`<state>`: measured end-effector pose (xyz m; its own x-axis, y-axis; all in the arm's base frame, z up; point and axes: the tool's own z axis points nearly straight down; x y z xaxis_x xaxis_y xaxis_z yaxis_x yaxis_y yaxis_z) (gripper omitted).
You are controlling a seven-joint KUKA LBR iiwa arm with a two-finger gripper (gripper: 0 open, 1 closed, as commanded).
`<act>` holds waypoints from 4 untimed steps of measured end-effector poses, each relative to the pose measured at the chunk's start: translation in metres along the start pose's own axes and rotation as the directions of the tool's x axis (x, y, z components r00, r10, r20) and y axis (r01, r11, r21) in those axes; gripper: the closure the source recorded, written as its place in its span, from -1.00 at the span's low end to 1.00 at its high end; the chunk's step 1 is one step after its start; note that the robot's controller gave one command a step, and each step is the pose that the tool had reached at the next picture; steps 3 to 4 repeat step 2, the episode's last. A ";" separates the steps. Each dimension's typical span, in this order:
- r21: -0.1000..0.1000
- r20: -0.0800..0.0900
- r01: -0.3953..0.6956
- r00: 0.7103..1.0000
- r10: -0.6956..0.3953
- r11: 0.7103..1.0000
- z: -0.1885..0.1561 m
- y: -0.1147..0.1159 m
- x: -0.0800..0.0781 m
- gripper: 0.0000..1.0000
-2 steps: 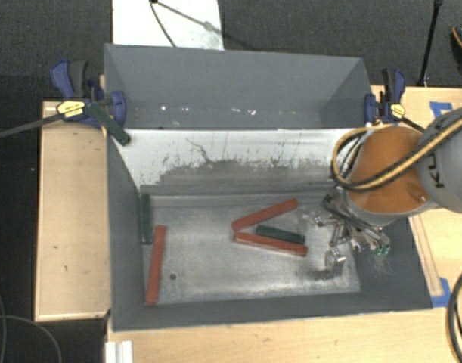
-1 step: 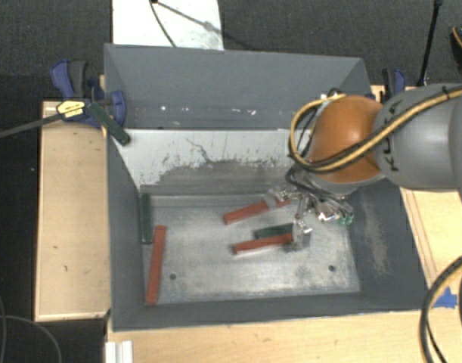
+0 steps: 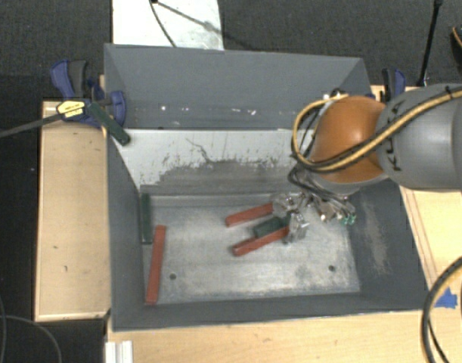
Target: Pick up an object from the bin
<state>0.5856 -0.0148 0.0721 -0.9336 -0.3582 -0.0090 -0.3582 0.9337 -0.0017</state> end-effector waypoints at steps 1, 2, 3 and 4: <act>0.001 -0.002 0.021 1.000 -0.021 1.000 -0.058 -0.001 0.009 1.00; 0.003 0.001 0.033 0.999 -0.033 0.999 -0.183 -0.012 0.031 1.00; 0.003 0.001 0.033 0.999 -0.033 0.999 -0.183 -0.012 0.031 1.00; 0.003 0.001 0.033 0.999 -0.033 0.999 -0.183 -0.012 0.031 1.00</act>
Offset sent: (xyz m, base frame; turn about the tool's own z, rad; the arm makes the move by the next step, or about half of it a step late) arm -0.0103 -0.0040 0.0540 -0.0236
